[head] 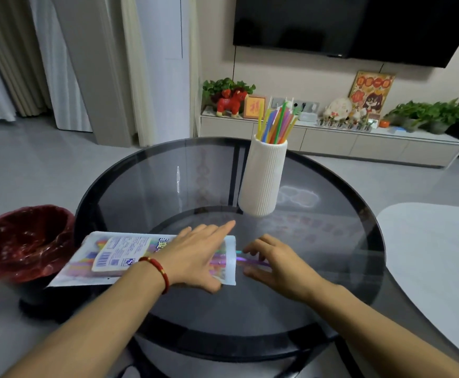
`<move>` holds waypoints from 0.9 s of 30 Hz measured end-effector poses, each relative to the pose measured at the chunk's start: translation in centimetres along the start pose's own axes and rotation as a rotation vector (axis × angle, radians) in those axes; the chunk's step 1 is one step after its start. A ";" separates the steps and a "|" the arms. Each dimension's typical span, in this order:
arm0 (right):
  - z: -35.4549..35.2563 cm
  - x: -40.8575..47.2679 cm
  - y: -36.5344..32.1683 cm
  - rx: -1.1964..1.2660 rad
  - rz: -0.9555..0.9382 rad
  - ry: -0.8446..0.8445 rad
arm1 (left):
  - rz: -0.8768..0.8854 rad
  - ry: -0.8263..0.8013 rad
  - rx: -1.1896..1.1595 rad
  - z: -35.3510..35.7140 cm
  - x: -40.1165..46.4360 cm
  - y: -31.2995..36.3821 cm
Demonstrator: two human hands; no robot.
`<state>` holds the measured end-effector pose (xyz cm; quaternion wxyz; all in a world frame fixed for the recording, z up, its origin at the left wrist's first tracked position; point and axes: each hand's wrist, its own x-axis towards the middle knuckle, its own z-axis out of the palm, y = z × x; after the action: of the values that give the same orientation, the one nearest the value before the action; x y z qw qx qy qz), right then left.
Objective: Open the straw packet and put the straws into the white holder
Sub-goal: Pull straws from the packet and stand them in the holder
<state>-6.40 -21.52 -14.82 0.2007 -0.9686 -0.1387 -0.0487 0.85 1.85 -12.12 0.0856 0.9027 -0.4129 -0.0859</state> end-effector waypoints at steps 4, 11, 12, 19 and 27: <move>1.2 -0.3 -1.0 -0.043 -0.027 0.073 | 0.025 0.052 -0.040 0.2 0.3 0.1; 1.2 0.3 -1.7 -0.181 -0.123 0.043 | 0.004 0.140 -0.119 -0.2 0.3 -0.2; 1.2 0.3 -2.0 -0.190 -0.140 0.038 | 0.005 0.146 -0.123 -0.1 0.3 -0.3; -0.7 0.1 -0.2 -0.048 -0.116 0.032 | -0.003 0.117 0.033 0.1 -0.1 -0.6; -4.4 -1.5 3.2 0.168 0.081 0.046 | -0.171 -0.063 0.084 0.3 0.0 -0.1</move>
<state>-7.08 -26.50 -12.27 0.2860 -0.9518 -0.0983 -0.0511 0.84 1.87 -12.46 0.0269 0.9342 -0.3402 -0.1040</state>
